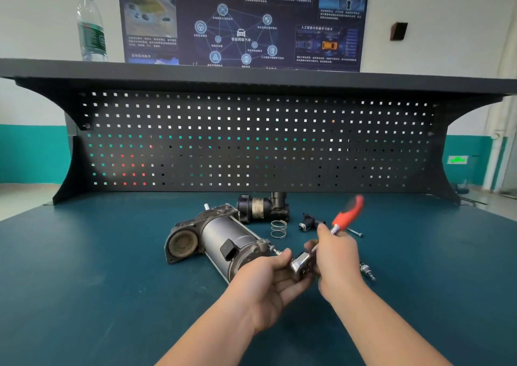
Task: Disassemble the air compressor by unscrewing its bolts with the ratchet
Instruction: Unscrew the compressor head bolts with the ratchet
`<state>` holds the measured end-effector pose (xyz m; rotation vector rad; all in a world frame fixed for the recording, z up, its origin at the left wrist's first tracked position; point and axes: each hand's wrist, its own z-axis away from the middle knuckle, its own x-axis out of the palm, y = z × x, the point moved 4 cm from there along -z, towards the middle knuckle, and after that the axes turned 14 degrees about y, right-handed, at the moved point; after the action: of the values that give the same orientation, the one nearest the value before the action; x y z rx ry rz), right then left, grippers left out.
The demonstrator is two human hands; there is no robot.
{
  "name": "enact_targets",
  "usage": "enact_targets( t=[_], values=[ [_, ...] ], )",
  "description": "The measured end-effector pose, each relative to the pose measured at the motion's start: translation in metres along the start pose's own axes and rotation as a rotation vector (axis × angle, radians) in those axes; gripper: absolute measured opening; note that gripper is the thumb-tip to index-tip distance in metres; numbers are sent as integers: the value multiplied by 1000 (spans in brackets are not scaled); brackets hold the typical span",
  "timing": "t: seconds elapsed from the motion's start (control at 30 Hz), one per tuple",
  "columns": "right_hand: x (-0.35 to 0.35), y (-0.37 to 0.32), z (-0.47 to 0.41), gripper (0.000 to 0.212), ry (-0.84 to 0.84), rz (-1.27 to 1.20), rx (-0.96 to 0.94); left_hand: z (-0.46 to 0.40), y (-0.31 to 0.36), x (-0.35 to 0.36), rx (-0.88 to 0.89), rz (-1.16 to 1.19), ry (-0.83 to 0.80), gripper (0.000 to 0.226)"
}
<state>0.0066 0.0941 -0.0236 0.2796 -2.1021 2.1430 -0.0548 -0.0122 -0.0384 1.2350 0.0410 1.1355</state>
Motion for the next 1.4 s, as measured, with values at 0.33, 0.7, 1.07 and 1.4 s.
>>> enact_targets(
  t=[0.33,0.7,1.07,1.4],
  values=[
    [2,-33,31,25,-107,81,-710,2,0,-3,70,-65,37,16],
    [5,-29,32,23,-75,169,-727,3,1,-1,8,-26,17,12],
    [2,-2,2,19,37,-44,-104,-2,0,-4,61,-64,55,14],
    [9,-35,69,21,-175,266,-1321,-2,1,-8,27,-120,52,25]
  ],
)
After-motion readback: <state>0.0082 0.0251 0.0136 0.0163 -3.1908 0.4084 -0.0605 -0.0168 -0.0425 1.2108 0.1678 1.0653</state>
